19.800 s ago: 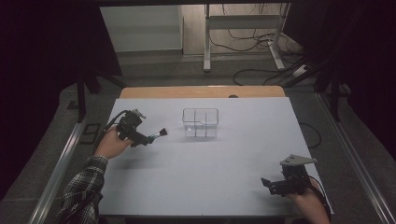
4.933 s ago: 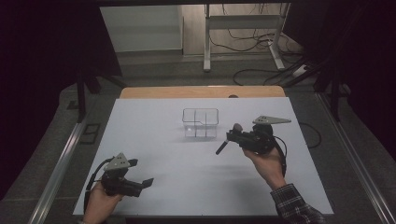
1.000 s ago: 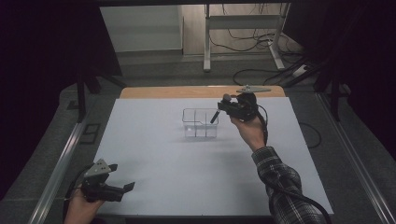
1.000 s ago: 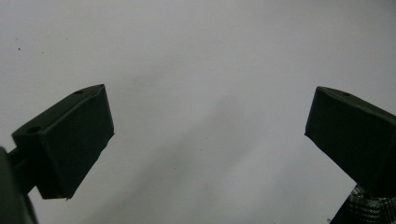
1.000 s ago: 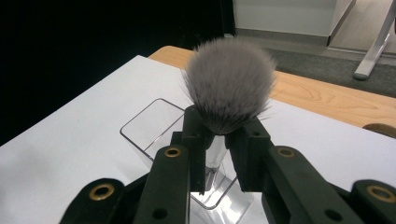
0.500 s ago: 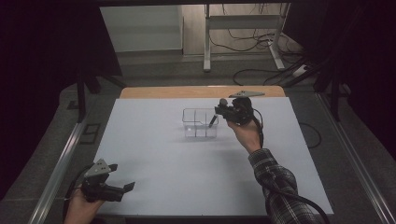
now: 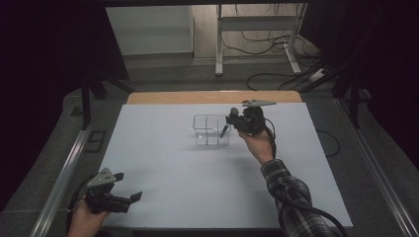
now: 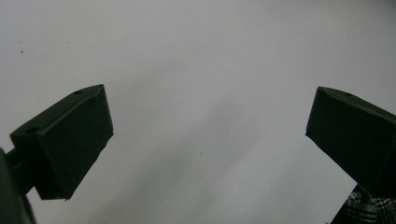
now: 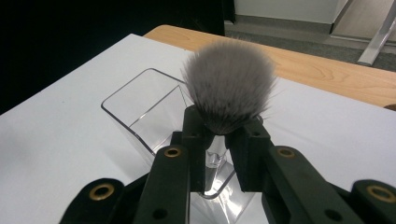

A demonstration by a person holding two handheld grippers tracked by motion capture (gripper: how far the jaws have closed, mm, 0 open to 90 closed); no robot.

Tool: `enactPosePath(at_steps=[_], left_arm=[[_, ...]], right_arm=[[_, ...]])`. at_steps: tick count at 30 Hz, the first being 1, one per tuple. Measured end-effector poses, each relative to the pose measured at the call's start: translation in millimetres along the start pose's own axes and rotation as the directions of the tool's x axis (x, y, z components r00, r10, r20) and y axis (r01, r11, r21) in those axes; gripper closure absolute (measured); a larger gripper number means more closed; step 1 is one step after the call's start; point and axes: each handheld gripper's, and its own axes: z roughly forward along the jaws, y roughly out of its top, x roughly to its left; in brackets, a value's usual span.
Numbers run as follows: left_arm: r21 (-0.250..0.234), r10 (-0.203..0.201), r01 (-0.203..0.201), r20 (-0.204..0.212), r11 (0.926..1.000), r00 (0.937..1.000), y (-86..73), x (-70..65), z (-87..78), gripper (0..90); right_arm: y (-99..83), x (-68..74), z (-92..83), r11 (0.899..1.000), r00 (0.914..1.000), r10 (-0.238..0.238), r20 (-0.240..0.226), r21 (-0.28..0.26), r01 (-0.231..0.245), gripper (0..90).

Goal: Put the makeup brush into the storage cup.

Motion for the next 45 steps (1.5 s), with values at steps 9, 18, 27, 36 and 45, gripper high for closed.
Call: enactPosePath(at_steps=[9,18,27,36,45], left_arm=[[0.005,0.004,-0.004,-0.001,1.0,1.0,-0.1,-0.1,0.4,0.9],[0.002,0.001,-0.001,-0.002,1.0,1.0,-0.1,0.1,0.2,0.6],[0.005,0.004,-0.004,-0.001,1.0,1.0,-0.1,-0.2,0.4,0.6],[0.01,0.008,-0.008,-0.003,0.9999,1.0,0.0,-0.6,1.0,0.6],[0.011,0.009,-0.009,-0.002,0.9999,1.0,0.1,-1.0,1.3,0.6]], right_arm=[[-5.1,0.9,5.4,1.0,1.0,-0.006,0.003,0.01,0.006,76.6],[-11.5,0.9,11.5,1.0,0.9998,-0.015,0.011,0.028,0.014,76.3],[-12.7,0.7,13.5,0.999,0.9997,-0.017,0.015,0.045,0.016,67.6],[-11.3,1.6,11.8,0.998,0.9995,-0.022,0.022,0.051,0.021,49.4],[-11.5,2.3,12.2,0.997,0.9987,-0.032,0.039,0.078,0.029,35.0]])
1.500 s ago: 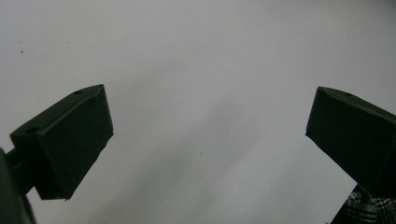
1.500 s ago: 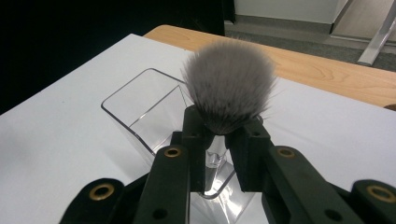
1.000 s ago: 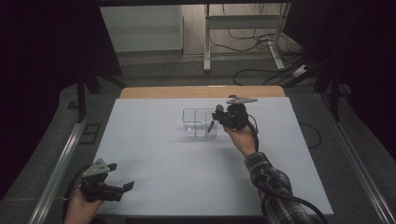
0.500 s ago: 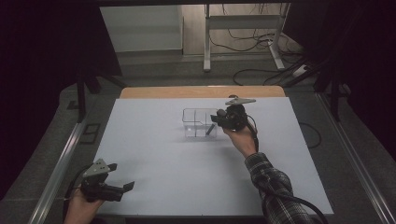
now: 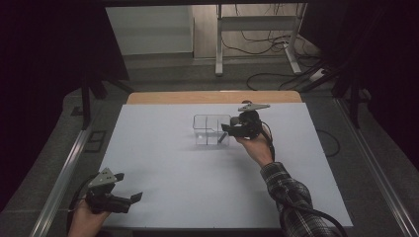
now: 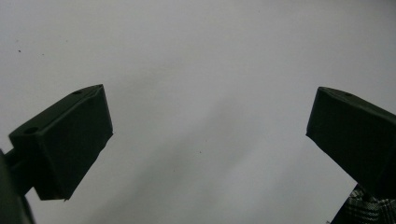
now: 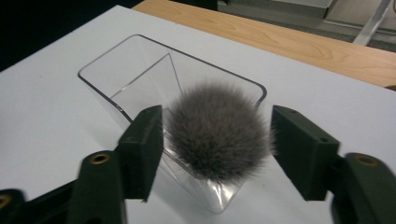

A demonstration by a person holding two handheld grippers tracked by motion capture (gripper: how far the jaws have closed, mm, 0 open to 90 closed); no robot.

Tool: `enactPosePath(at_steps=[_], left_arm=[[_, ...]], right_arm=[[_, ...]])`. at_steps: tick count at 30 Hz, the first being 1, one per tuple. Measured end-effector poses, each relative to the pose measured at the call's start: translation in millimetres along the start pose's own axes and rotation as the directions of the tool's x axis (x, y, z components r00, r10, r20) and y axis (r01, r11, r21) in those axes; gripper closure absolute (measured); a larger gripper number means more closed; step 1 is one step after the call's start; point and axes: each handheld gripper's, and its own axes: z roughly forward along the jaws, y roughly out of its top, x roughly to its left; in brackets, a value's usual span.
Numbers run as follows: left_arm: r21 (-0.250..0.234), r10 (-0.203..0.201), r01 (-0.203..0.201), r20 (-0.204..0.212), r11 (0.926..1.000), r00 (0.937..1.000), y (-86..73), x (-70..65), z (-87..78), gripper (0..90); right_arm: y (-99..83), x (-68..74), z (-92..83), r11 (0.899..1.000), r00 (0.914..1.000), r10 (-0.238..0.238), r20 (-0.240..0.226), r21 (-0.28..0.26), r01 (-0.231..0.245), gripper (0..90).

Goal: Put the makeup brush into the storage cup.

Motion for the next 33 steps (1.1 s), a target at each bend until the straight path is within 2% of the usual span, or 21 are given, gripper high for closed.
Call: enactPosePath(at_steps=[3,4,12,14,17,20,25,33], left_arm=[[0.0,0.001,-0.001,0.0,1.0,1.0,0.0,-0.1,0.1,0.6],[0.001,0.001,-0.001,0.0,1.0,1.0,0.0,-0.2,0.1,0.6],[0.002,0.002,-0.002,-0.001,1.0,1.0,0.0,-0.2,0.3,0.6],[0.003,0.003,-0.003,-0.002,1.0,1.0,0.1,-0.3,0.4,0.6],[0.003,0.003,-0.003,-0.002,1.0,1.0,0.1,-0.3,0.4,0.6],[0.003,0.003,-0.003,-0.002,1.0,1.0,0.1,-0.3,0.3,0.6],[0.001,0.001,-0.001,-0.003,1.0,1.0,0.0,-0.2,0.1,0.6],[0.0,0.0,0.0,-0.004,1.0,1.0,0.1,-0.1,-0.1,0.6]], right_arm=[[-0.3,-0.1,0.8,1.0,0.9999,-0.005,0.011,0.002,0.005,30.2],[-0.8,-0.9,1.7,1.0,1.0,0.0,0.007,0.01,0.0,25.2],[-2.5,-0.7,5.0,1.0,1.0,-0.001,-0.01,0.02,0.001,12.5],[-2.8,0.1,6.8,1.0,0.9998,-0.011,-0.014,0.028,0.011,5.3],[-2.8,0.8,7.3,0.999,0.9997,-0.017,-0.016,0.04,0.017,0.0],[-2.7,-0.5,6.5,0.999,0.9992,0.001,-0.04,0.046,0.001,0.0],[-2.6,-1.6,5.0,0.999,0.999,0.007,-0.045,0.042,-0.005,0.0],[-3.4,0.8,4.8,0.997,0.9991,-0.028,-0.032,0.065,0.03,0.0]])
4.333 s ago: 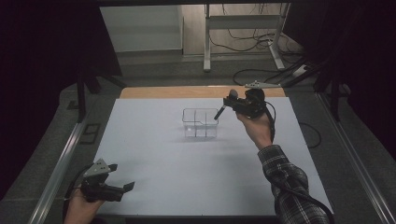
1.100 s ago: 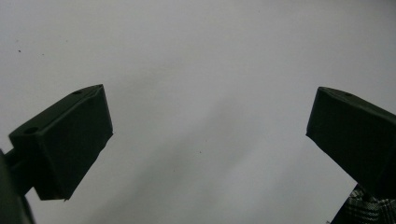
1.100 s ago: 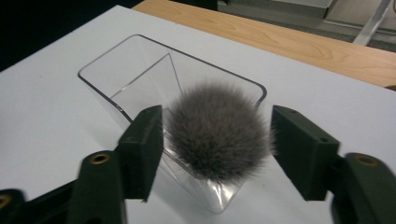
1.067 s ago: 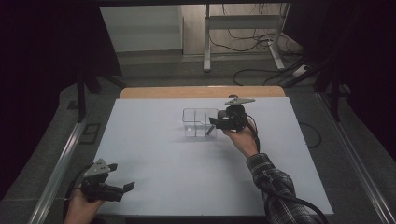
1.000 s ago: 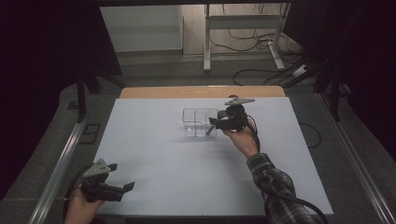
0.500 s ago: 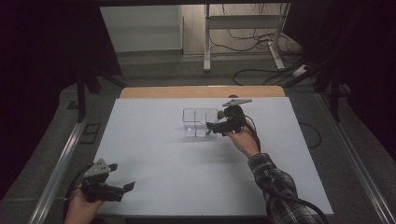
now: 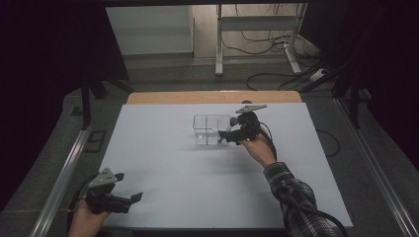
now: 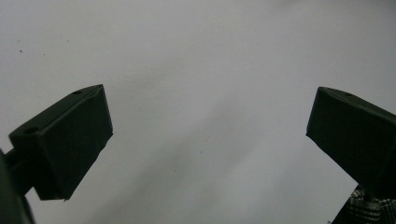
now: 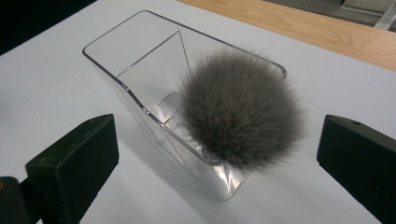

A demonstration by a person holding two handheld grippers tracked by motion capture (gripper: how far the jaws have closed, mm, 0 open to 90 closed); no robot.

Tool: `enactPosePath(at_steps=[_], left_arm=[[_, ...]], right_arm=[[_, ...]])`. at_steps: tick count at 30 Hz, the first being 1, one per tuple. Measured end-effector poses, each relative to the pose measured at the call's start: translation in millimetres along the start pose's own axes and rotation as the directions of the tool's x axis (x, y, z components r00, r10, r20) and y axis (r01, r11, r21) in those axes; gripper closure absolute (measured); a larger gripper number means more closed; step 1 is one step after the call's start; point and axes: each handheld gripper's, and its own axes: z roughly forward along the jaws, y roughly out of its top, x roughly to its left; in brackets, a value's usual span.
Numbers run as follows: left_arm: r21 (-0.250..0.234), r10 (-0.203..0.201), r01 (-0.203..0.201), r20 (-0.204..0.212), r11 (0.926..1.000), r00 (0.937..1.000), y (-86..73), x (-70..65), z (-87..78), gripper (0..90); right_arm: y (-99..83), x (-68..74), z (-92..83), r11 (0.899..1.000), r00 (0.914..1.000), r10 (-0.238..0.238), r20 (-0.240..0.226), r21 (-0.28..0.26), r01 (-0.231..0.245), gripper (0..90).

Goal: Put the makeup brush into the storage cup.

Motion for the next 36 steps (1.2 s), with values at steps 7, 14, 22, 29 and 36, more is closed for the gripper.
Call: enactPosePath(at_steps=[7,14,22,29,36], left_arm=[[-0.017,0.0,0.0,0.005,0.9999,1.0,0.4,0.3,-1.4,0.5],[-0.017,0.0,0.0,0.006,0.9999,1.0,0.4,0.3,-1.4,0.5],[-0.028,-0.003,0.003,0.012,0.9996,0.9999,0.4,0.4,-2.3,0.3],[-0.044,-0.005,0.006,0.016,0.999,0.9999,0.5,1.2,-4.0,0.2],[-0.048,-0.002,0.003,0.018,0.9988,0.9998,1.0,0.6,-4.1,0.0]], right_arm=[[-0.1,2.5,-4.3,1.0,0.9998,-0.019,-0.001,0.006,0.019,0.0],[0.5,4.4,-9.9,1.0,0.9997,-0.023,0.0,0.0,0.023,0.0],[-3.9,5.5,-12.1,1.0,0.9997,-0.024,-0.009,0.005,0.024,0.0],[-5.5,7.8,-17.1,1.0,0.9996,-0.023,-0.013,-0.001,0.023,0.0],[-5.7,11.5,-26.0,0.999,0.9992,-0.035,-0.021,0.0,0.035,0.0]])
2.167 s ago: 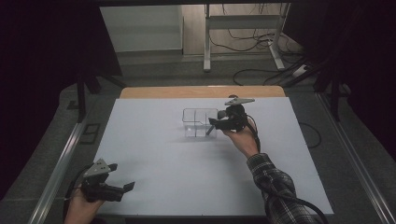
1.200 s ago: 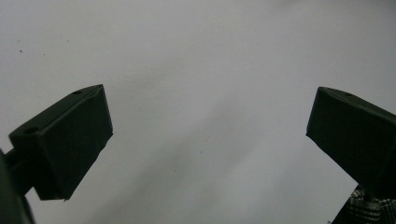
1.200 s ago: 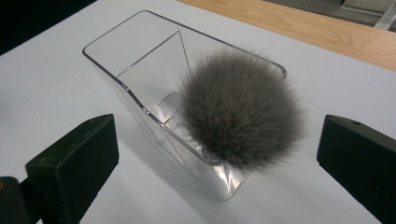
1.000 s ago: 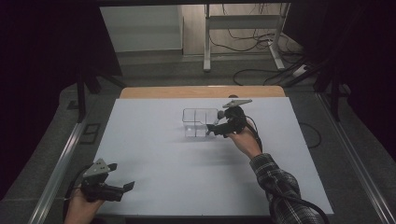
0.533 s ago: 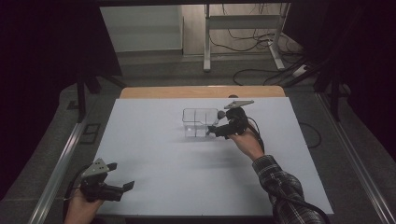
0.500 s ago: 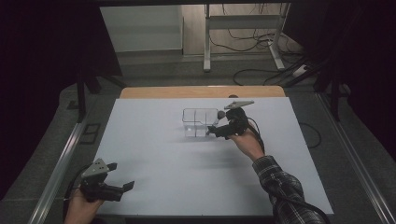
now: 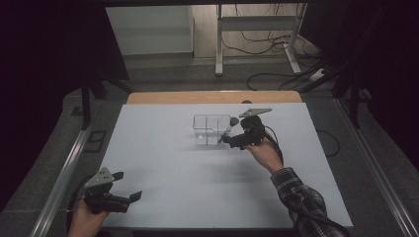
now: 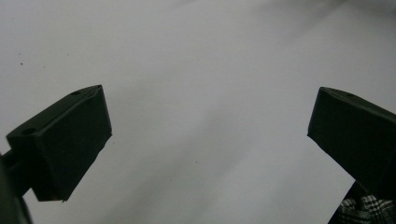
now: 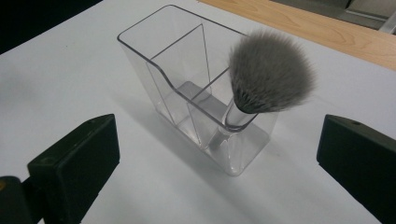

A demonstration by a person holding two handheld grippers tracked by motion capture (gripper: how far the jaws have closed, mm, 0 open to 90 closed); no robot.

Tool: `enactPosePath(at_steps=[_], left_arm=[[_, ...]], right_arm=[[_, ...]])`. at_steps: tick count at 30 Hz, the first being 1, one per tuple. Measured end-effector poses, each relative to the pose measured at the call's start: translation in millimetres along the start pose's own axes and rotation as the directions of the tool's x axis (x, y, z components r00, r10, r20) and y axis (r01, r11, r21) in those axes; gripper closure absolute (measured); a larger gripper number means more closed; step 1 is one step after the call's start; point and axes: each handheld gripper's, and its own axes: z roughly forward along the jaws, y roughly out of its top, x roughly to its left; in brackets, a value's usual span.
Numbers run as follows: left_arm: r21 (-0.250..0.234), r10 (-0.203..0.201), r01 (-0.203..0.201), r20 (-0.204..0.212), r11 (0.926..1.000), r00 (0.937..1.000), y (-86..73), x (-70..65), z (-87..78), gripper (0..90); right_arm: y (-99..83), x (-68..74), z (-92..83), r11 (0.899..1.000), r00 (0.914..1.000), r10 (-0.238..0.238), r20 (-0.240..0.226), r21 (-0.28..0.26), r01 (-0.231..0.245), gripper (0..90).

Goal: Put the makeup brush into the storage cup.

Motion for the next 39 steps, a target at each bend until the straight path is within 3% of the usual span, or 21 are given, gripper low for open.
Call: enactPosePath(at_steps=[18,28,39], left_arm=[[0.003,0.005,-0.005,-0.001,1.0,1.0,0.4,-1.2,0.3,0.0],[0.006,0.008,-0.008,0.006,0.9999,0.9999,0.4,-1.9,0.8,0.0],[0.006,0.02,-0.02,0.004,0.9998,0.9998,0.5,-2.9,1.5,0.0]], right_arm=[[-3.9,9.3,-17.6,1.0,0.9997,-0.012,-0.022,-0.018,0.012,0.0],[-10.3,12.6,-24.0,0.999,0.9989,-0.045,-0.006,0.003,0.046,0.0],[-23.3,13.0,-29.6,0.999,0.999,-0.046,-0.004,0.008,0.046,0.0]])
